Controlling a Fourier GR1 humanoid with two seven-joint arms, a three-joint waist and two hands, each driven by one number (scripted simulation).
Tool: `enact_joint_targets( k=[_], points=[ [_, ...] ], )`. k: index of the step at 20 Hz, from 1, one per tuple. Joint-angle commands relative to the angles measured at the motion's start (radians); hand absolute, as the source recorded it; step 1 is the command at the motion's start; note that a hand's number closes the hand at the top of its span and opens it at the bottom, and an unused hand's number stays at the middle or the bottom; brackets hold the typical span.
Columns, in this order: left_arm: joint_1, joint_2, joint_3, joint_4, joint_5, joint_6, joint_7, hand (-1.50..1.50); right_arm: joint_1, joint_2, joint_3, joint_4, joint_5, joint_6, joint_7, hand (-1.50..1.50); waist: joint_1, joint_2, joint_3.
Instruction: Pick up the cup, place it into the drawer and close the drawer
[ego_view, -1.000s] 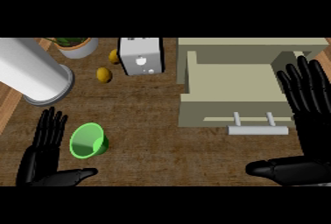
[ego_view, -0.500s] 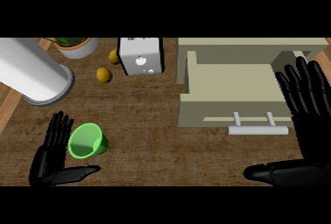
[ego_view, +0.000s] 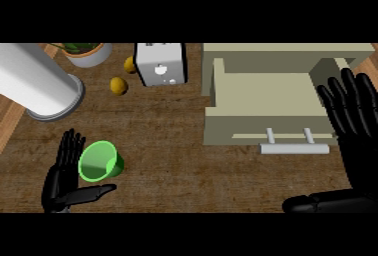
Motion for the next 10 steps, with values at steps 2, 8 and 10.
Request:
enact_joint_targets(
  k=[2, 8, 10],
  points=[
    [-0.062, 0.011, 0.015, 0.198, -0.024, 0.004, -0.126, -1.5, -0.003, 0.006, 0.003, 0.042, 0.022, 0.007, -0.042, -1.5, 0.0, 0.001, -0.001],
    [-0.108, 0.052, 0.033, 0.316, -0.002, -0.029, -0.18, -1.5, -0.078, -0.006, -0.014, 0.05, 0.003, -0.014, 0.03, -1.5, 0.001, 0.001, -0.001],
    [-0.159, 0.07, 0.041, 0.418, -0.015, -0.038, -0.233, -1.5, -0.085, 0.003, 0.001, 0.037, 0.015, -0.024, 0.034, -1.5, -0.001, 0.001, -0.001]
  ],
)
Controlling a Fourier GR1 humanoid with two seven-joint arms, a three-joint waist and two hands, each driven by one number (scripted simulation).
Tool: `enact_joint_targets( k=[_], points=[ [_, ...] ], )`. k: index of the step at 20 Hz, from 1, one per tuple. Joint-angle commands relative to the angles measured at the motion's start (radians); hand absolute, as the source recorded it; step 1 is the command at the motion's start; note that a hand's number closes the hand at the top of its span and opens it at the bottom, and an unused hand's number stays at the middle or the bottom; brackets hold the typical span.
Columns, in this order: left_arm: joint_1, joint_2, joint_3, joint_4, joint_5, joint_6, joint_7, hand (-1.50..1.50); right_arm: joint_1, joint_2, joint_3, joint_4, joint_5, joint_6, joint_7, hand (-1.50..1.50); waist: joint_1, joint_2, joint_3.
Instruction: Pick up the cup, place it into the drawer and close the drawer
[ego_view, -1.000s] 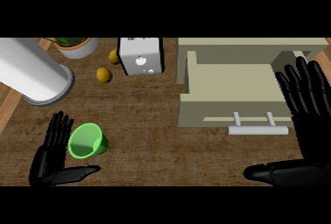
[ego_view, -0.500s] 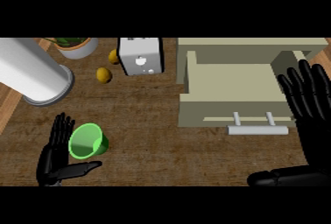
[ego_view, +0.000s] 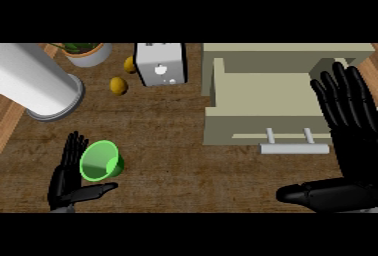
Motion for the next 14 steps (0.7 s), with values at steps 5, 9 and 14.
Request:
enact_joint_targets(
  k=[5, 9, 14],
  points=[
    [-0.081, 0.026, 0.003, 0.238, -0.019, -0.048, -0.175, -1.5, 0.043, 0.003, 0.002, -0.008, -0.014, 0.026, -0.025, -1.5, -0.002, 0.0, 0.0],
    [-0.145, 0.056, 0.009, 0.287, 0.003, -0.084, -0.152, -1.5, 0.077, 0.027, 0.033, -0.069, 0.02, -0.003, -0.009, -1.5, -0.003, 0.0, 0.0],
    [-0.114, -0.026, -0.022, 0.165, 0.035, -0.033, -0.07, -1.5, 0.043, 0.044, 0.079, -0.033, 0.075, -0.021, -0.013, -1.5, 0.002, -0.001, 0.0]
  ],
)
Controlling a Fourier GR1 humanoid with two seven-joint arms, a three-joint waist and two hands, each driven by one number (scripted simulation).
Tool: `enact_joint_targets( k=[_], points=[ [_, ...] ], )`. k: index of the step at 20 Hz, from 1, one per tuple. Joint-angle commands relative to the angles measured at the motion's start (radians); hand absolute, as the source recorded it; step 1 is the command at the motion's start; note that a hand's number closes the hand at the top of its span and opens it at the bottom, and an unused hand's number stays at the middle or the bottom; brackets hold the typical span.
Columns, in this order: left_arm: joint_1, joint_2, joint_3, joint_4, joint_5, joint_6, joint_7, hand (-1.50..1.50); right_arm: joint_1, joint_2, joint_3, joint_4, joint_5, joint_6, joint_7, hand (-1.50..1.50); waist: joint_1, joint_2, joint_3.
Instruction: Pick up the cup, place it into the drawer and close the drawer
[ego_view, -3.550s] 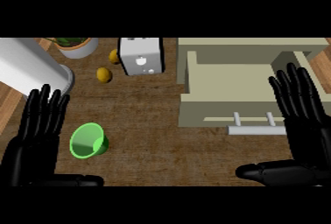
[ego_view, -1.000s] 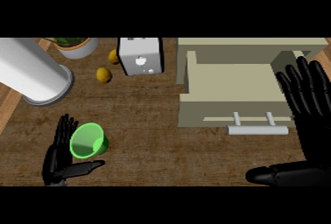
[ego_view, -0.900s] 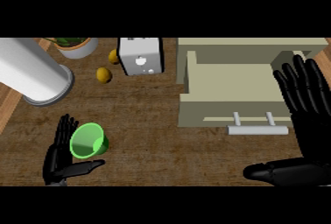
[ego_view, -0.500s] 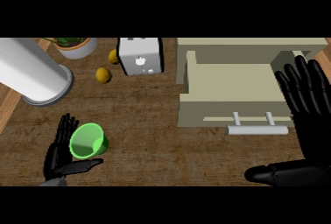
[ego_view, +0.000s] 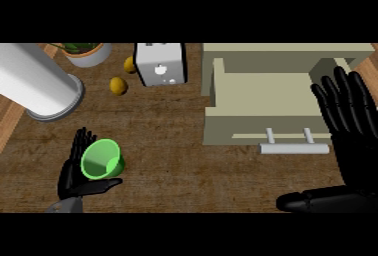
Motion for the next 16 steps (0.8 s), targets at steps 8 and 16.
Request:
enact_joint_targets(
  k=[8, 16],
  points=[
    [-0.053, 0.023, 0.001, 0.084, 0.058, -0.155, -0.014, -1.5, 0.052, -0.03, -0.046, -0.068, -0.075, 0.039, 0.026, -1.5, -0.002, -0.001, 0.0],
    [-0.118, 0.0, -0.012, 0.174, 0.06, -0.245, -0.089, 1.5, -0.038, 0.002, -0.007, 0.028, -0.01, -0.009, 0.026, -1.5, -0.001, 0.002, -0.001]
  ],
)
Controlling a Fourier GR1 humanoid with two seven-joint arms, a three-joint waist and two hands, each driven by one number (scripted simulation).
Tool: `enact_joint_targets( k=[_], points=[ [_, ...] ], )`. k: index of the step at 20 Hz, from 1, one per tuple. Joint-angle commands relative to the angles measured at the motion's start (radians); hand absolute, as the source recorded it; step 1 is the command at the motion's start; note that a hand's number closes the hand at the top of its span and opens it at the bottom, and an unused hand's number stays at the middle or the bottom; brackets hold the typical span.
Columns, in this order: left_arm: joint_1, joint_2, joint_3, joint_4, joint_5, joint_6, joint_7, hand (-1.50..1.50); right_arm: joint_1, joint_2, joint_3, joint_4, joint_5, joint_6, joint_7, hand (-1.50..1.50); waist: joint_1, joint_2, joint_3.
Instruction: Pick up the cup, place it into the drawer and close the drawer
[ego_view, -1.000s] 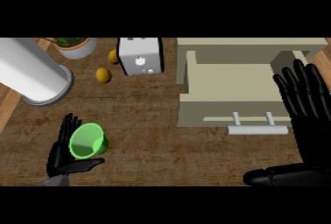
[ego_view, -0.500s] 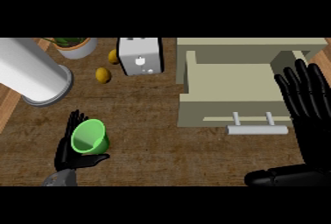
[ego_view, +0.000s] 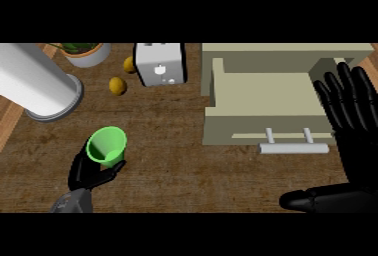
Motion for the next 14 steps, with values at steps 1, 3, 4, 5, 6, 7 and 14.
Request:
enact_joint_targets(
  k=[1, 3, 4, 5, 6, 7, 14],
  points=[
    [-0.023, 0.019, 0.001, 0.044, 0.01, -0.125, -0.075, 1.5, -0.033, -0.041, -0.045, 0.007, -0.038, 0.02, 0.034, -1.5, -0.003, 0.001, 0.0],
    [-0.014, 0.041, 0.001, 0.023, 0.008, -0.136, -0.121, 1.5, 0.058, -0.022, -0.028, -0.034, -0.037, 0.037, -0.019, -1.5, -0.007, 0.001, 0.0],
    [0.008, 0.003, -0.011, -0.024, 0.007, -0.094, -0.125, 1.5, 0.005, -0.021, -0.022, 0.019, -0.003, 0.02, -0.02, -1.5, 0.003, 0.0, 0.0],
    [-0.013, 0.014, -0.011, -0.036, 0.002, -0.057, -0.112, 1.5, 0.035, -0.016, -0.018, -0.025, -0.019, 0.026, -0.015, -1.5, 0.0, -0.001, 0.0],
    [0.055, -0.005, -0.041, -0.065, -0.025, -0.057, -0.166, 1.5, 0.007, -0.007, -0.014, 0.025, 0.001, 0.014, -0.031, -1.5, 0.006, -0.001, 0.001],
    [0.007, -0.023, -0.023, -0.021, -0.019, -0.01, -0.18, 1.5, -0.015, -0.022, -0.026, 0.003, -0.023, 0.016, 0.007, -1.5, 0.0, 0.0, 0.0],
    [-0.01, -0.031, -0.001, -0.09, 0.002, 0.094, -0.191, 1.5, 0.031, -0.015, -0.021, 0.004, -0.007, 0.028, -0.036, -1.5, 0.0, -0.001, 0.0]
  ],
)
